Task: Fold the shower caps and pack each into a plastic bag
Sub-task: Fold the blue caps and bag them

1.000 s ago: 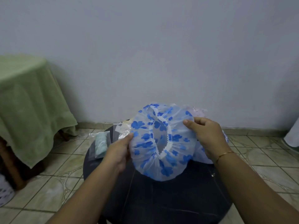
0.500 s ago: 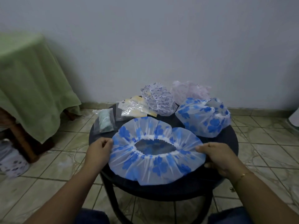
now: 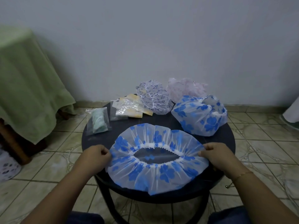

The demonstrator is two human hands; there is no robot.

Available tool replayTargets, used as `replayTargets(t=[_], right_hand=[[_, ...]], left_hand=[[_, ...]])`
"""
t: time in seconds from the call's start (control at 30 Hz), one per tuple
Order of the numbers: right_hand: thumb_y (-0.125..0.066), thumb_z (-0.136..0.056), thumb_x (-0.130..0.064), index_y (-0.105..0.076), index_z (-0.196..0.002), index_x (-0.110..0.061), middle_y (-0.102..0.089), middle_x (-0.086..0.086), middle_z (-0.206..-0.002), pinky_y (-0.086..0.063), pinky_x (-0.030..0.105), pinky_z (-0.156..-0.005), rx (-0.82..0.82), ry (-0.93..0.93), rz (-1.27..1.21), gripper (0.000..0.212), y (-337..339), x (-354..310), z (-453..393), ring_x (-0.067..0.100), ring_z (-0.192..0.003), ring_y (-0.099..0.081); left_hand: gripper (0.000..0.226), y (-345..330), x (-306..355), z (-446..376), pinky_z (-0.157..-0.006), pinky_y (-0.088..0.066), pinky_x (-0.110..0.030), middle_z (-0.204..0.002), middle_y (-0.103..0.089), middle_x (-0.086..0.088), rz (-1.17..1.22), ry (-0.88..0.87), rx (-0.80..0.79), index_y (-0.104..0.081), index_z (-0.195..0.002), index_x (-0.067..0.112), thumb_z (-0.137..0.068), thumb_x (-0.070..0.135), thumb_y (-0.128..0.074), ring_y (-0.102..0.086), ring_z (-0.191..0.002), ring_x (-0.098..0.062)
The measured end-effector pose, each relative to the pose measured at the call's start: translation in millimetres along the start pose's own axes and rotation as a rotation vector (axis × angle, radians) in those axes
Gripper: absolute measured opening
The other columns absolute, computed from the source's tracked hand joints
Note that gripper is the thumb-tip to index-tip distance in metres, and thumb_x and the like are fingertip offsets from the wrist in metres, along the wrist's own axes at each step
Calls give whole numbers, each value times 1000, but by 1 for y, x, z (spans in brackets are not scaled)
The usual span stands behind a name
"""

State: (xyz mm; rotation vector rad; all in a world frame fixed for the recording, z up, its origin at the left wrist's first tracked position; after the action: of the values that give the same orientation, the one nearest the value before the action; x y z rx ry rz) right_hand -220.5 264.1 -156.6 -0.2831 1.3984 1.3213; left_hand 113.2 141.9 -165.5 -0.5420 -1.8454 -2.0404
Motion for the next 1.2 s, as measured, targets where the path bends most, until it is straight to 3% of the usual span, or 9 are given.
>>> replayTargets(t=[0.13, 0.27, 0.33, 0.43, 0.6, 0.73, 0.93, 1.1, 1.2], right_hand=[[-55, -83, 2, -61, -112, -22, -62, -6, -95, -46, 22, -65, -119, 116, 49, 38, 1, -12, 1, 9, -83, -58], [-52, -86, -4, -69, -99, -10, -68, 7, -98, -47, 27, -69, -108, 125, -57, 23, -7, -18, -1, 15, -80, -60], [-57, -89, -12, -71, -90, -5, -67, 9, -96, -44, 24, -64, -49, 101, -182, 16, -10, -20, -2, 12, -74, -56], [-64, -87, -31, -67, -70, -19, -65, -7, -77, -45, 20, -62, -21, 135, -303, 21, -13, -26, -4, 5, -73, -58], [-65, -85, -33, -71, -81, -28, -66, -19, -85, -45, 13, -66, -33, 236, -244, 9, -21, -25, -15, -2, -81, -61], [-69, -82, -32, -75, -73, -8, -73, -1, -77, -50, 13, -58, -47, 210, -194, 26, -24, -21, -22, 13, -71, -68], [-71, -79, -36, -52, -98, 23, -57, 38, -102, -50, 52, -84, 23, 105, -292, 65, -11, -15, -33, 49, -93, -59], [-69, -72, -47, -57, -65, 8, -58, 34, -75, -46, 31, -62, 26, 118, -209, 56, -13, -18, -29, 23, -64, -54], [-63, -83, -46, -64, -82, 13, -65, 27, -70, -41, 25, -51, -1, 85, -184, 60, -10, -18, -27, 20, -53, -55]], left_hand=[[48, 9, 11, 0, -76, -47, -28, -109, -59, 4, 53, -48, -69, -55, -119, 21, -74, 25, -71, -57, -92, -10], [62, 8, 33, -9, -98, -44, -38, -138, -47, 2, 108, -145, -53, -41, -139, 24, -81, 24, -61, -52, -116, -17], [52, 5, 49, -14, -99, -43, -37, -135, -50, 3, 184, -215, -43, -42, -139, 25, -88, 22, -52, -53, -109, -13], [43, 0, 74, -21, -87, -41, -27, -134, -52, 4, 305, -294, -40, -44, -138, 24, -95, 27, -47, -53, -100, -6], [39, -15, 86, -31, -88, -48, -30, -115, -63, 11, 355, -300, -84, -59, -122, 28, -88, 47, -57, -58, -101, -7], [19, -21, 83, -39, -62, -47, -28, -77, -66, 7, 320, -271, -26, -65, -77, 28, -85, 45, -63, -60, -72, -10], [29, -15, 64, -49, -62, -48, -29, -72, -70, -2, 498, -155, -32, -67, -73, 13, -88, 37, -62, -64, -68, -17], [35, -19, 58, -53, -63, -48, -32, -75, -69, -7, 468, -122, -49, -65, -77, 8, -91, 39, -58, -64, -69, -22], [37, -16, 54, -55, -66, -45, -35, -82, -65, -10, 405, -82, 22, -61, -84, 6, -95, 39, -49, -61, -76, -24]])
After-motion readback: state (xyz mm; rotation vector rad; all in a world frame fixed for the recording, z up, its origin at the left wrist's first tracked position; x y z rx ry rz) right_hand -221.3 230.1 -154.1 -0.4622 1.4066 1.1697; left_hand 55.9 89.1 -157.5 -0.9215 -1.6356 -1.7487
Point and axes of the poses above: each hand's wrist, its own z-axis away from the middle knuckle, its own y-axis out of the back of the hand, x = y × z, the point moved 2 cm from there along -z, towards the middle knuckle
